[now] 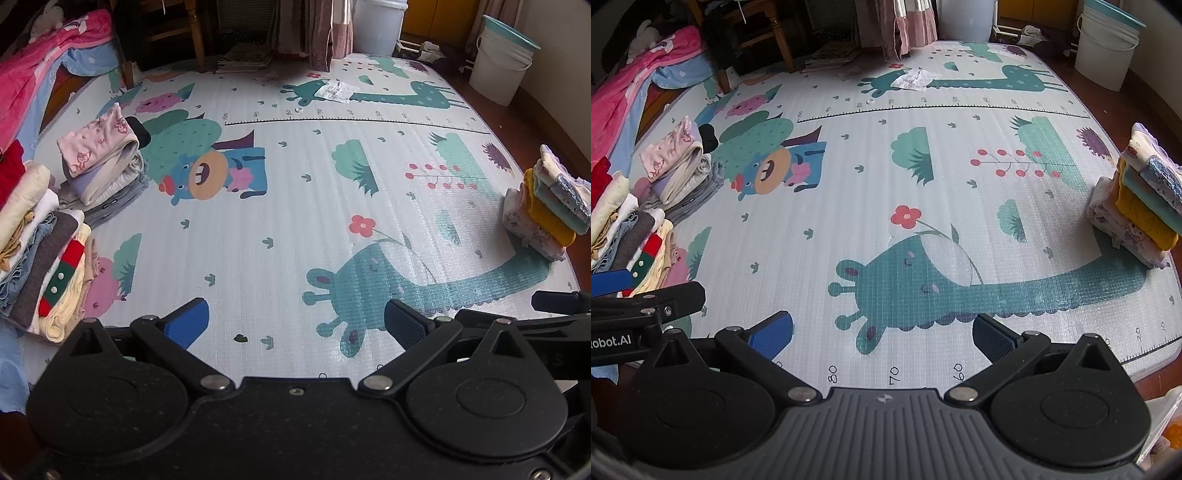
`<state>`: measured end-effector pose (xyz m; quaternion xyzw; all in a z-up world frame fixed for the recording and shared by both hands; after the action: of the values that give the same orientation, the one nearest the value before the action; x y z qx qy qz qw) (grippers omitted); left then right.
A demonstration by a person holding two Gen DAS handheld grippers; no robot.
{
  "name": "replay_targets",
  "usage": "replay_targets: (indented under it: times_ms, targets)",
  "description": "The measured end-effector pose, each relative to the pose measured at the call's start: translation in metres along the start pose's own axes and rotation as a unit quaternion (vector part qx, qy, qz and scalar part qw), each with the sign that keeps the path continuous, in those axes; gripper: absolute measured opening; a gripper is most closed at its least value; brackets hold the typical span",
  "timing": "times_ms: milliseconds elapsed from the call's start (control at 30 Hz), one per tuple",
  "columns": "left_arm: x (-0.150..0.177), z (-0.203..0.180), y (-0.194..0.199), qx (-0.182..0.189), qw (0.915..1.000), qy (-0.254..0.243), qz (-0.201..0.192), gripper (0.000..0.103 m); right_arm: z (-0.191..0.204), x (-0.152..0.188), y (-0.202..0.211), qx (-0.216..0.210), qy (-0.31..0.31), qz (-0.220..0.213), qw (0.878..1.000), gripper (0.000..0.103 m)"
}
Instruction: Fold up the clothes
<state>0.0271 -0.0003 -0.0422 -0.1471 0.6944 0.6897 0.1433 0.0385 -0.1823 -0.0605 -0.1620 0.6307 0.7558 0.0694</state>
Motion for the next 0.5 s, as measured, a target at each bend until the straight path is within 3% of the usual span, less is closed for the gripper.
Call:
replay_targets:
  times_ms: [500]
  targets:
    - [0.0, 0.0008, -0.0015, 0.007, 1.0, 0.005, 0.002, 0.102, -0.0017, -0.0006, -0.0017, 0.008, 0.005, 0.0, 1.0, 0.103]
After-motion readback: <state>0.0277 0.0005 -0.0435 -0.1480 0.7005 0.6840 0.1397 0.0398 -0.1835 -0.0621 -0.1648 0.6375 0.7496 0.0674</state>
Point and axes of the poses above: each gripper's, at about its wrist camera, not at the fingertips, and y roughly against the way its jaws point, z to its left, x to its underside, the point moved 5 cm from there along -y, roughly the way its jaws point, and after that the axes turned 9 degrees about z, right-handed, at the moved point
